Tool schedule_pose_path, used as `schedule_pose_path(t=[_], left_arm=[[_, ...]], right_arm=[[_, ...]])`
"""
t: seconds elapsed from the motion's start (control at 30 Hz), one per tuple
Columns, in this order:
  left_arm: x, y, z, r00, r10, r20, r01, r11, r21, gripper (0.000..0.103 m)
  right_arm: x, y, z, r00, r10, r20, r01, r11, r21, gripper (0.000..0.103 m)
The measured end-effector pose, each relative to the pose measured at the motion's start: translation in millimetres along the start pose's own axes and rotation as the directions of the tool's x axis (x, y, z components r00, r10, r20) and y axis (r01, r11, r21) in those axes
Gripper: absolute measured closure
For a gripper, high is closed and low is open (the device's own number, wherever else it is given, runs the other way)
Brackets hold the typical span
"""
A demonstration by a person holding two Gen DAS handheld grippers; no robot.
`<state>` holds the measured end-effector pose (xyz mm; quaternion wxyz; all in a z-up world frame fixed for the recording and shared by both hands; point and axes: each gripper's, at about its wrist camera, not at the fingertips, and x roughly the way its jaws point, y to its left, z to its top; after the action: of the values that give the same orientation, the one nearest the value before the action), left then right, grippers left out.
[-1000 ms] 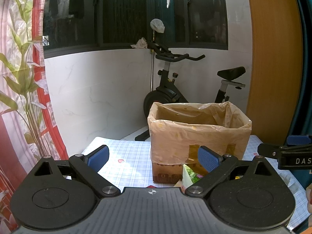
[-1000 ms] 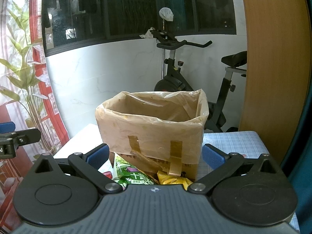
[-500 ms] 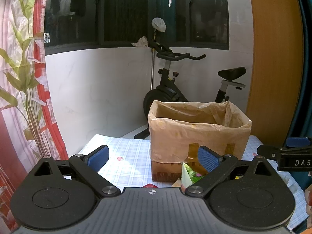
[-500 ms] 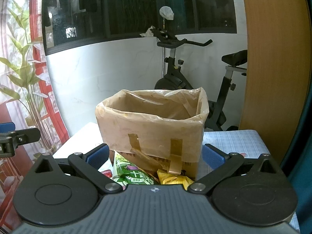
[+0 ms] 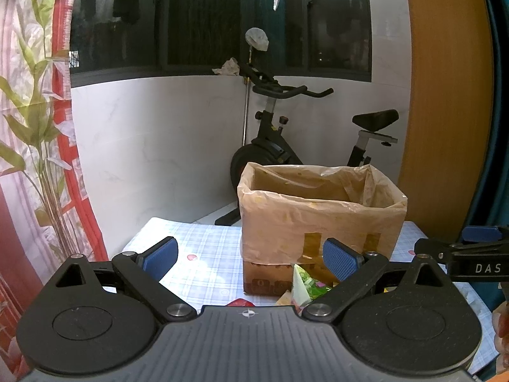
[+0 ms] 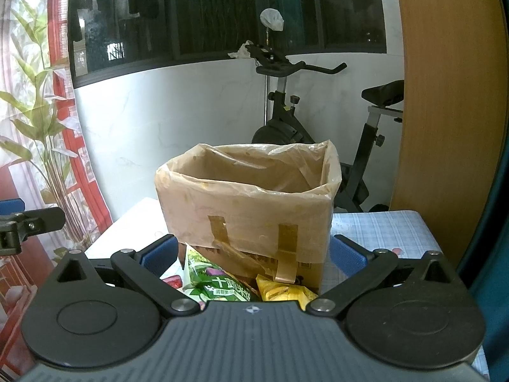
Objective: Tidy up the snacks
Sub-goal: 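Lower both tools toward the snack pile in front of the box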
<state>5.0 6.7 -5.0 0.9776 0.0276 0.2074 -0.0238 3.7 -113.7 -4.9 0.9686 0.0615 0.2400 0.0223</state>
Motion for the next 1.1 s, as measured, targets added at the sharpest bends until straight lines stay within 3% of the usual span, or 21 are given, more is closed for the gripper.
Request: schedule_pose_path(t=[0.4, 0.6, 0.7, 0.87, 1.1], left_arm=[[0, 2, -3, 0.999, -0.032, 0.042, 0.034, 0.999, -0.034, 0.003], [4, 13, -8, 0.996, -0.064, 0.060, 0.070, 0.991, -0.112, 0.001], [8, 17, -12, 0.998, -0.041, 0.053, 0.047, 0.992, -0.121, 0.001], [17, 19, -23, 0.999, 0.003, 0.051, 0.001, 0.996, -0.087, 0.001], [35, 22, -51, 1.000, -0.011, 0.001, 0.011, 0.993, -0.115, 0.001]], right_arm=[[4, -5, -5, 1.000, 0.016, -0.010, -0.015, 1.000, 0.017, 0.000], [6, -7, -8, 1.000, 0.021, -0.007, -0.021, 0.999, 0.024, 0.000], [7, -8, -13, 1.000, 0.028, 0.007, -0.028, 0.999, 0.017, 0.000], [8, -10, -33, 0.999, 0.029, 0.039, -0.028, 0.999, -0.018, 0.000], [25, -21, -74, 1.000, -0.009, 0.001, 0.009, 0.999, -0.044, 0.000]])
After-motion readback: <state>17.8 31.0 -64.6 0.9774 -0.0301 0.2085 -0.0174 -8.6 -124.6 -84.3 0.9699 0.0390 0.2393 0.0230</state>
